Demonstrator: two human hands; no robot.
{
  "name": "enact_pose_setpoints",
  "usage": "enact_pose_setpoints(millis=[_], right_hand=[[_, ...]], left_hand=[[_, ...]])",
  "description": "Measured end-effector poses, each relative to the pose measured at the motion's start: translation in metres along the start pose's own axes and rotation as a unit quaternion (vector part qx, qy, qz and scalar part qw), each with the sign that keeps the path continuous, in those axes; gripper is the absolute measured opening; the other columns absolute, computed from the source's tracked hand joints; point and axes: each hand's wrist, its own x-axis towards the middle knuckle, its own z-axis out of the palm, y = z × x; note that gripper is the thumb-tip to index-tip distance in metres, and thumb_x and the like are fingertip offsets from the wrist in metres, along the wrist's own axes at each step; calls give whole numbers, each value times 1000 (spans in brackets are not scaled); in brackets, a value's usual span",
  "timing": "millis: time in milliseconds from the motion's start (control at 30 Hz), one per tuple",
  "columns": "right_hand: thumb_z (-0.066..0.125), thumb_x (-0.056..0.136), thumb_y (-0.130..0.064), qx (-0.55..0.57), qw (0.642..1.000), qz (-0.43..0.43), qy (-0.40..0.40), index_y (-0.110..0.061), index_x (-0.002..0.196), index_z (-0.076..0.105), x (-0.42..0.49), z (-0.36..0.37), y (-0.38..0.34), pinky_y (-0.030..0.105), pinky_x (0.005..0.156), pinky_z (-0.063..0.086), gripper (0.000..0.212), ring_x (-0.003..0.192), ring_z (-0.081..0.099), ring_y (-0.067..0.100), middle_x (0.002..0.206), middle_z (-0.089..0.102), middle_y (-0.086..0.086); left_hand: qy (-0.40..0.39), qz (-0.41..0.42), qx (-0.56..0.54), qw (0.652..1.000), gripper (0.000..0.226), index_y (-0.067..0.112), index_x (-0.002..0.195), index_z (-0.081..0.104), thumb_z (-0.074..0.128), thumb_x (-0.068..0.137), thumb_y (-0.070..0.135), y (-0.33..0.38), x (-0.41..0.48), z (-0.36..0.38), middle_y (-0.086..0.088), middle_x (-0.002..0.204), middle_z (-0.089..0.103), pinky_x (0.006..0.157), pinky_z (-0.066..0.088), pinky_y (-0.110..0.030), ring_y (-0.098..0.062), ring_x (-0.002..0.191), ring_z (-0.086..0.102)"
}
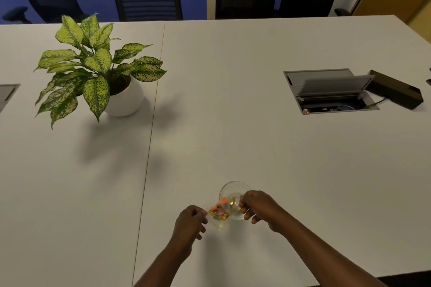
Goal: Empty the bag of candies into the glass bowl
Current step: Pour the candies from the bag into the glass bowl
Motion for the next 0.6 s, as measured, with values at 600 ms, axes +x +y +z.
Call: enact_pose_setpoints(millis=[600], right_hand=[[52, 100, -20, -10, 999, -7, -39, -9, 87, 67, 4, -13, 2, 24, 49, 47, 23, 58, 61, 16, 79, 70, 8]], left_hand=[[25, -17, -4, 1000, 14, 2, 93, 67, 55, 94, 10, -1, -10, 10, -9, 80, 69, 49, 43, -28, -20, 63, 57]])
